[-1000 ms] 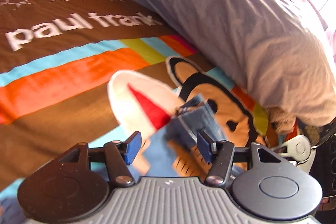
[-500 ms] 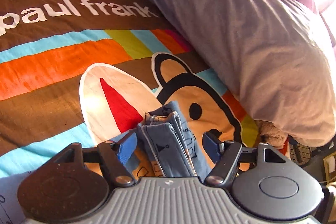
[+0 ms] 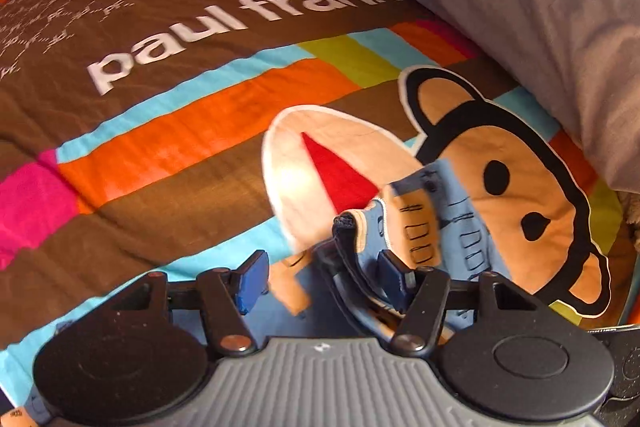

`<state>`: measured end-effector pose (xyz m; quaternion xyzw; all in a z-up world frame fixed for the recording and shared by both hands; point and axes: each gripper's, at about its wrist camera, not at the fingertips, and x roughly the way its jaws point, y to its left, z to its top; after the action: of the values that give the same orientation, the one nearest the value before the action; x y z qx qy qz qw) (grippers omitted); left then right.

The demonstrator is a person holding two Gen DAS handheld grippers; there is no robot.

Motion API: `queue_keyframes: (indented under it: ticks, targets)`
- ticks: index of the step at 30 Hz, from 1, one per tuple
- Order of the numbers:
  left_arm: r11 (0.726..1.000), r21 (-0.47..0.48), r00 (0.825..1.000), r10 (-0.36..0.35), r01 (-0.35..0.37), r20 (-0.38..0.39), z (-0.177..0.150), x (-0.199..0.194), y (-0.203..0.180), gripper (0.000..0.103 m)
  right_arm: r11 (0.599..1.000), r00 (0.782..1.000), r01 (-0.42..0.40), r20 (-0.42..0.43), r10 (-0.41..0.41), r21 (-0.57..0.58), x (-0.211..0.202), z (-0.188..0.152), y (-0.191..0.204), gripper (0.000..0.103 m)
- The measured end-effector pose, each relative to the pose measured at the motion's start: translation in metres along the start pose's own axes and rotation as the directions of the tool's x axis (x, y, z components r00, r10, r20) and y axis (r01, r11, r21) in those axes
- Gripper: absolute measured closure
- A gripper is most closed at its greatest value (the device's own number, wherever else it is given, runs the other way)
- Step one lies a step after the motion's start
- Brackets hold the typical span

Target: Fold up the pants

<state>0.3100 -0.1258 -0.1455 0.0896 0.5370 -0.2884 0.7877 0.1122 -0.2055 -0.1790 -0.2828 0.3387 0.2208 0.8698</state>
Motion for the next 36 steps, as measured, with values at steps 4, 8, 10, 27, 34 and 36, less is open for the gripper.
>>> queue_keyframes:
  ticks: [4,8,10,27,34,36]
  targets:
    - [0.989,-0.115,0.996,-0.093,0.093,0.010,-0.012,-0.010,0.018,0.037,1.000,1.000,0.003,0.002,-0.003,0.003,0.000,-0.002,0.001,0.087]
    - [0.968,-0.180,0.984,-0.179,0.173,-0.017,-0.020,-0.005,0.021,0.034,1.000,1.000,0.017,0.007,-0.017,0.014,-0.001,-0.001,0.000,0.084]
    - [0.957,-0.211,0.978,-0.208,0.200,-0.017,-0.023,-0.003,0.022,0.034,1.000,1.000,0.026,0.008,-0.026,-0.003,0.000,0.001,0.001,0.073]
    - [0.901,-0.323,0.953,-0.304,0.289,0.006,-0.037,0.002,0.033,0.026,0.993,0.985,0.069,0.166,-0.052,-0.101,-0.038,0.011,0.009,0.101]
    - [0.897,-0.364,0.968,-0.241,0.252,0.076,-0.050,-0.007,0.041,0.027,0.986,0.998,0.000,0.062,0.010,-0.165,-0.024,0.003,0.030,0.097]
    - [0.882,-0.377,0.959,-0.256,0.283,0.121,-0.056,-0.013,0.047,0.027,0.990,0.998,-0.019,0.051,0.026,-0.137,-0.020,0.001,0.030,0.095]
